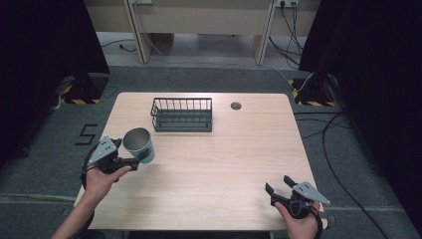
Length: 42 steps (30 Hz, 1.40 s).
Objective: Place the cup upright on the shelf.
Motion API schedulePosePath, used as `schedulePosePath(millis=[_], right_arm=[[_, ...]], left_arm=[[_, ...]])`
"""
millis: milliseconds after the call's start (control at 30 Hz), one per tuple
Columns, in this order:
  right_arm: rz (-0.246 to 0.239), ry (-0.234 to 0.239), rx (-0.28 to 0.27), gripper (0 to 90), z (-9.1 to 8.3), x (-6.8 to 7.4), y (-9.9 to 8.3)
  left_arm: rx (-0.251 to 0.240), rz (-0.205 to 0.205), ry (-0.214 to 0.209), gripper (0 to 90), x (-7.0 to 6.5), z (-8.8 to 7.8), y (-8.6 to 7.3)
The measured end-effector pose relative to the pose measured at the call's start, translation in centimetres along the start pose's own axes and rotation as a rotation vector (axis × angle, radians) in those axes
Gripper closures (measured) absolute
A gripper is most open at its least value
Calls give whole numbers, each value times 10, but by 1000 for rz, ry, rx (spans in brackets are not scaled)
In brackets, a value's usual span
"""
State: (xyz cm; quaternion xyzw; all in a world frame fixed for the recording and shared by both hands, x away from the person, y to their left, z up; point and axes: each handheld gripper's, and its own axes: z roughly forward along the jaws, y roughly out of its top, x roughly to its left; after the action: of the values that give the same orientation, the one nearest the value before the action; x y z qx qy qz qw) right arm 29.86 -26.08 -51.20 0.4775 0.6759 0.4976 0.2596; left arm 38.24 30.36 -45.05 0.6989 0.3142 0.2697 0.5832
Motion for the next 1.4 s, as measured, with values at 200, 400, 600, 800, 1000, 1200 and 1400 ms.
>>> schedulePosePath(millis=[200,400,600,800,1000,1200,1400], right_arm=[[1,0,0,204,0,0,0],[-2,1,1,204,0,0,0],[2,1,1,204,0,0,0],[4,5,2,204,0,0,0],[4,3,0,205,0,-1,0],[8,-2,-8,206,0,-1,0],[4,-5,-5,208,0,-1,0]], left_arm=[[-10,3,-1,153,1,5,6],[-13,1,-7,153,0,12,9],[-20,4,-10,153,-1,17,14],[-26,5,-5,153,-1,22,18],[-30,4,-8,153,0,27,21],[-35,-2,-14,153,0,33,22],[-41,3,-9,153,2,39,29]])
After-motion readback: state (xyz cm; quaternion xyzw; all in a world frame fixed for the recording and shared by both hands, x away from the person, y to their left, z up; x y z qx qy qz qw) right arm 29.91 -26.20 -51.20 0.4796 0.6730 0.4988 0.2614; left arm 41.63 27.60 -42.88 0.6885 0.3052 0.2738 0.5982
